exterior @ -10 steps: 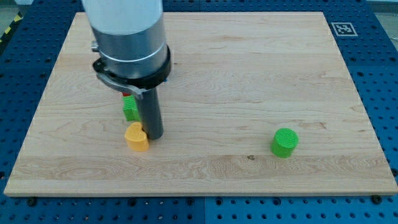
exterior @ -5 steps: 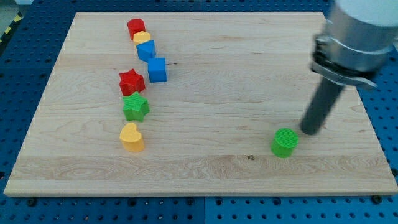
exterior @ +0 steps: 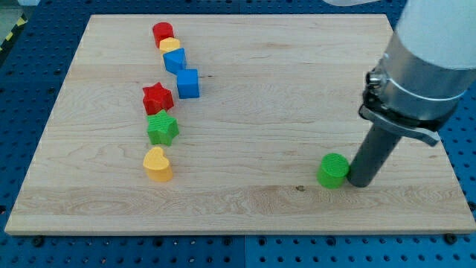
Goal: Place the green circle bottom of the yellow heart
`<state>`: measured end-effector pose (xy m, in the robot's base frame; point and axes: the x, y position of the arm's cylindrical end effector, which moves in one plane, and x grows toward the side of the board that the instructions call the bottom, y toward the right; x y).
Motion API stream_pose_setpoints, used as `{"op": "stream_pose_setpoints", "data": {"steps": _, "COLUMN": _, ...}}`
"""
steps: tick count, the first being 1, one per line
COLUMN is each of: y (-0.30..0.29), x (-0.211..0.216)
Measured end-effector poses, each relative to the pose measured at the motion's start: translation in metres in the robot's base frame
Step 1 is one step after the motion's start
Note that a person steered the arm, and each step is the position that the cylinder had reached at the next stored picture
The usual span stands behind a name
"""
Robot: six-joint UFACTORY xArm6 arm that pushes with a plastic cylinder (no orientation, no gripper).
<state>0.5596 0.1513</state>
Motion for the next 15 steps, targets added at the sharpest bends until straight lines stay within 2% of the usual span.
{"op": "stream_pose_setpoints", "data": {"steps": 4, "y": -0.013, "x": -0.024}}
{"op": "stream_pose_setpoints", "data": {"steps": 11, "y": -0.117, "x": -0.001}}
{"op": "stream_pose_setpoints", "data": {"steps": 13, "y": -0.112, "x": 0.013}}
{"op": "stream_pose_setpoints", "data": {"steps": 15, "y": -0.08, "x": 0.028}}
